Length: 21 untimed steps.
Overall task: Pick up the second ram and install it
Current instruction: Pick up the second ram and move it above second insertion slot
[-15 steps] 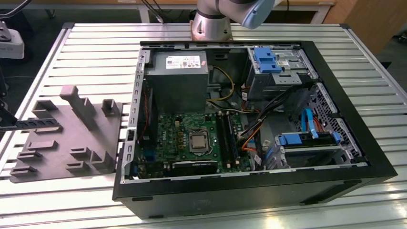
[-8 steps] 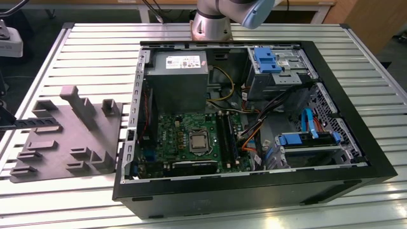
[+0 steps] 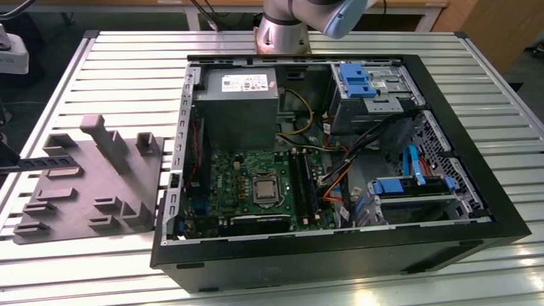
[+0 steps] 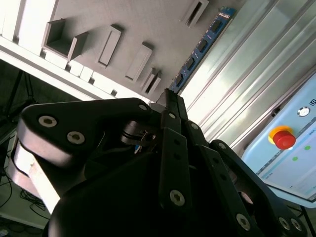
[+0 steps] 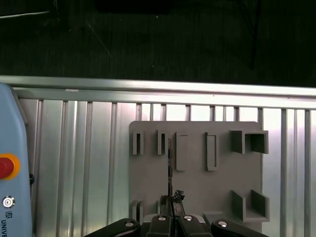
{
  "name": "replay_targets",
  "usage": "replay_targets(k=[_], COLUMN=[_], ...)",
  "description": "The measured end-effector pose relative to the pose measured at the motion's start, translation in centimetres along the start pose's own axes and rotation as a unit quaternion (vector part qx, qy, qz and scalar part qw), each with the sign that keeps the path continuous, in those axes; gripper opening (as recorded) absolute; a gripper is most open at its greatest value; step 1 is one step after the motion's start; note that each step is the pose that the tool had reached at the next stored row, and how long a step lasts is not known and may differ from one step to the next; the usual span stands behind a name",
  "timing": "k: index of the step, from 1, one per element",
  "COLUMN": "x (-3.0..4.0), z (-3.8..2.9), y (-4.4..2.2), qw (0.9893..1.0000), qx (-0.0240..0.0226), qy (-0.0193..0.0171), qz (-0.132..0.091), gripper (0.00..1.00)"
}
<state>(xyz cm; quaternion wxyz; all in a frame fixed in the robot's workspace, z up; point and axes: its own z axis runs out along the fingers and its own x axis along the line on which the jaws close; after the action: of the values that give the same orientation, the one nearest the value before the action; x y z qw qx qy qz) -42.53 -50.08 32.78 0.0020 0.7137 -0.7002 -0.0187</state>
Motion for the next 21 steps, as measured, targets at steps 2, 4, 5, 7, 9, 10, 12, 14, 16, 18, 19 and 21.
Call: replay_targets(k=[2, 4, 5, 7, 9, 10, 12, 14, 16, 18, 19, 21], x=[0.00, 0.00, 0.00, 0.00, -0.01, -0.01, -0.01, -0.01, -0.01, -0.01, -0.02, -0.02], z=[-0.08, -0.14, -0.18, -0.25, -0.32, -0.35, -0.41, -0.46, -0.53, -0.61, -0.64, -0.69], y=[0.00, 0.00, 0.00, 0.01, 0.01, 0.01, 0.01, 0.01, 0.01, 0.02, 0.02, 0.02], qw=[1.0000, 1.0000, 1.0000, 1.0000, 1.0000, 1.0000, 1.0000, 1.0000, 1.0000, 1.0000, 1.0000, 1.0000], qx=[0.0000, 0.0000, 0.0000, 0.0000, 0.0000, 0.0000, 0.0000, 0.0000, 0.0000, 0.0000, 0.0000, 0.0001], qy=[0.0000, 0.0000, 0.0000, 0.0000, 0.0000, 0.0000, 0.0000, 0.0000, 0.0000, 0.0000, 0.0000, 0.0000], qz=[0.000, 0.000, 0.000, 0.000, 0.000, 0.000, 0.000, 0.000, 0.000, 0.000, 0.000, 0.000], gripper=[0.12, 0.12, 0.12, 0.12, 0.12, 0.12, 0.12, 0.12, 0.12, 0.12, 0.12, 0.12])
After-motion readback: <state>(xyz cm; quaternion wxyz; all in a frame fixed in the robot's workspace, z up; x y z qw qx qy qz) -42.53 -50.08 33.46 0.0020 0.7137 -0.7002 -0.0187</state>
